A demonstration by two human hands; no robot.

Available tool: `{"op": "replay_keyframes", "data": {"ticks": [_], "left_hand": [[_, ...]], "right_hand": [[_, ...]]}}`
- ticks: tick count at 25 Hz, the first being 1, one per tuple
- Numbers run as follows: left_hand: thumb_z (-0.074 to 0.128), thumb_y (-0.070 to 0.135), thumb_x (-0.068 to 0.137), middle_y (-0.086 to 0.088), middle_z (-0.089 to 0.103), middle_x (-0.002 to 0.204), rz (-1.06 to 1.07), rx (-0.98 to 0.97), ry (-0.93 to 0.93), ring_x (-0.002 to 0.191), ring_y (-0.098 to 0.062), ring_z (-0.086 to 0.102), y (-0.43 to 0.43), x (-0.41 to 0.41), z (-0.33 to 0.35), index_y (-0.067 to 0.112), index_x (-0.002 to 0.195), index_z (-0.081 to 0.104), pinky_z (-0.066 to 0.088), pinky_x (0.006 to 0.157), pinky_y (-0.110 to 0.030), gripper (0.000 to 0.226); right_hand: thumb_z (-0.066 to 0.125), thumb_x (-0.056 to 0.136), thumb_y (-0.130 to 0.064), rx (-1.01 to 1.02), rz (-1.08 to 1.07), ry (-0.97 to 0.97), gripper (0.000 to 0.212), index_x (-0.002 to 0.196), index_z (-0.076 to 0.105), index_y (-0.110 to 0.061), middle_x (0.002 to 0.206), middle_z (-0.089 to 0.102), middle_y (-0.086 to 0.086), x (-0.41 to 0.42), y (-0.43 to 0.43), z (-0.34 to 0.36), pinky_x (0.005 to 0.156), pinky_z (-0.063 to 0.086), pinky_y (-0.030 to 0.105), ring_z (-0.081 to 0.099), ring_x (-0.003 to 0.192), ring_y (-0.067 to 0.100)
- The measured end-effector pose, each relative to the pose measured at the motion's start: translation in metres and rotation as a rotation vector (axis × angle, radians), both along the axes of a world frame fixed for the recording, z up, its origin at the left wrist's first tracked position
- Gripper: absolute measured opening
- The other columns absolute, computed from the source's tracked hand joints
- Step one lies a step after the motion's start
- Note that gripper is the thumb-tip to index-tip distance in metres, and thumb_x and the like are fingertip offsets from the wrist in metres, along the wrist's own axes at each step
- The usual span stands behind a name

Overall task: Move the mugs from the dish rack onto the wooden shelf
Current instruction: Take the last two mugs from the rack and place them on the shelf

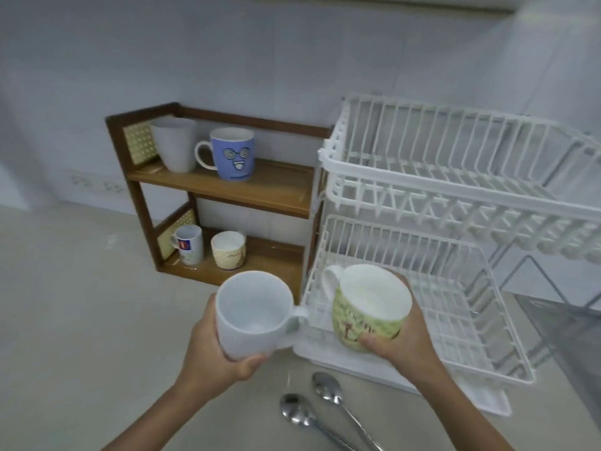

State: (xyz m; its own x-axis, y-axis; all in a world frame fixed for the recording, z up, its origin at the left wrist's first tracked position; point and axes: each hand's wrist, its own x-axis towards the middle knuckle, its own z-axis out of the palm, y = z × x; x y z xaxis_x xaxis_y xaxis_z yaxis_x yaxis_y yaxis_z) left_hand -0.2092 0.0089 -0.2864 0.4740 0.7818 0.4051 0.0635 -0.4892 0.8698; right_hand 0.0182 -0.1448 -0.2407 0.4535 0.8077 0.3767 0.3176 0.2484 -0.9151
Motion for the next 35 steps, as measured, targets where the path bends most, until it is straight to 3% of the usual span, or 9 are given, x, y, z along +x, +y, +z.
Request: {"op": "replay_keyframes", "data": {"ticks": [3, 8, 10, 12, 15, 18, 26, 31, 35], "left_hand": [[0.074, 0.049, 0.042, 0.022, 0.057, 0.106, 0.161, -0.097, -0.010, 0.095, 0.004, 0.061, 0.042, -0.023, 0.000, 0.055, 0.111, 0.043, 0.050, 0.060, -0.009, 0.076], [0.082, 0.049, 0.045, 0.007, 0.063, 0.113, 0.175, -0.184, 0.094, 0.100, -0.016, 0.062, 0.111, -0.020, 0.001, 0.032, 0.127, 0.045, 0.057, 0.076, -0.039, 0.092], [0.083, 0.046, 0.046, 0.008, 0.063, 0.115, 0.128, -0.187, 0.103, 0.102, -0.014, 0.062, 0.128, -0.014, -0.002, 0.032, 0.127, 0.046, 0.054, 0.078, -0.033, 0.090], [0.086, 0.043, 0.047, 0.013, 0.063, 0.110, 0.081, -0.171, 0.120, 0.100, -0.009, 0.061, 0.140, -0.010, -0.005, 0.036, 0.121, 0.047, 0.051, 0.073, -0.022, 0.085], [0.087, 0.046, 0.047, 0.018, 0.061, 0.106, 0.025, -0.113, 0.175, 0.097, -0.003, 0.059, 0.155, -0.005, -0.007, 0.040, 0.115, 0.046, 0.054, 0.072, -0.023, 0.079], [0.085, 0.051, 0.047, 0.016, 0.059, 0.108, -0.028, -0.099, 0.207, 0.099, -0.004, 0.058, 0.169, 0.001, -0.009, 0.035, 0.119, 0.045, 0.056, 0.077, -0.027, 0.084], [0.085, 0.050, 0.047, 0.009, 0.055, 0.116, -0.102, -0.086, 0.302, 0.106, -0.012, 0.055, 0.195, 0.025, -0.028, 0.027, 0.130, 0.039, 0.056, 0.084, -0.032, 0.097], [0.086, 0.049, 0.044, 0.005, 0.059, 0.114, -0.116, -0.143, 0.336, 0.105, -0.019, 0.058, 0.200, 0.053, -0.036, 0.025, 0.129, 0.039, 0.054, 0.085, -0.035, 0.100], [0.085, 0.049, 0.045, 0.003, 0.061, 0.111, -0.115, -0.166, 0.343, 0.103, -0.019, 0.059, 0.197, 0.080, -0.039, 0.021, 0.123, 0.043, 0.053, 0.080, -0.031, 0.094]], "right_hand": [[0.086, 0.048, -0.026, 0.027, 0.039, -0.091, 0.084, 0.119, 0.045, -0.047, 0.116, 0.057, -0.027, -0.054, 0.039, 0.009, 0.082, 0.047, 0.008, 0.057, 0.110, -0.002], [0.089, 0.043, -0.034, 0.026, -0.103, 0.022, 0.082, 0.112, 0.045, -0.046, 0.104, 0.058, -0.031, -0.112, 0.146, 0.037, 0.072, 0.043, -0.003, 0.052, 0.101, -0.018], [0.090, 0.046, -0.033, 0.031, -0.232, 0.065, 0.080, 0.110, 0.042, -0.044, 0.098, 0.056, -0.030, -0.114, 0.194, 0.052, 0.063, 0.039, -0.008, 0.051, 0.092, -0.024], [0.091, 0.049, -0.030, 0.068, -0.411, 0.070, 0.085, 0.116, 0.038, -0.035, 0.104, 0.053, -0.023, -0.100, 0.238, 0.067, 0.062, 0.037, -0.007, 0.054, 0.092, -0.012], [0.091, 0.051, -0.031, 0.005, -0.663, 0.098, 0.099, 0.130, 0.034, -0.017, 0.125, 0.054, 0.005, -0.063, 0.288, 0.084, 0.083, 0.042, 0.014, 0.053, 0.114, 0.020], [0.091, 0.050, -0.035, -0.146, -0.785, 0.062, 0.109, 0.137, 0.031, -0.009, 0.133, 0.052, 0.014, -0.025, 0.313, 0.086, 0.096, 0.044, 0.036, 0.050, 0.122, 0.030], [0.088, 0.062, -0.027, -0.220, -0.775, -0.094, 0.100, 0.139, 0.029, -0.005, 0.139, 0.044, 0.016, -0.018, 0.317, 0.081, 0.103, 0.039, 0.034, 0.043, 0.128, 0.031], [0.059, 0.083, -0.029, 0.053, -0.796, -0.400, 0.062, 0.139, 0.035, -0.018, 0.140, 0.042, 0.002, -0.109, 0.228, -0.031, 0.108, 0.028, 0.018, 0.038, 0.130, 0.013], [0.069, 0.082, -0.023, -0.549, -0.541, -0.497, 0.062, 0.136, 0.045, -0.004, 0.140, 0.047, 0.019, -0.146, 0.168, -0.151, 0.108, 0.034, 0.044, 0.043, 0.131, 0.038]]}}
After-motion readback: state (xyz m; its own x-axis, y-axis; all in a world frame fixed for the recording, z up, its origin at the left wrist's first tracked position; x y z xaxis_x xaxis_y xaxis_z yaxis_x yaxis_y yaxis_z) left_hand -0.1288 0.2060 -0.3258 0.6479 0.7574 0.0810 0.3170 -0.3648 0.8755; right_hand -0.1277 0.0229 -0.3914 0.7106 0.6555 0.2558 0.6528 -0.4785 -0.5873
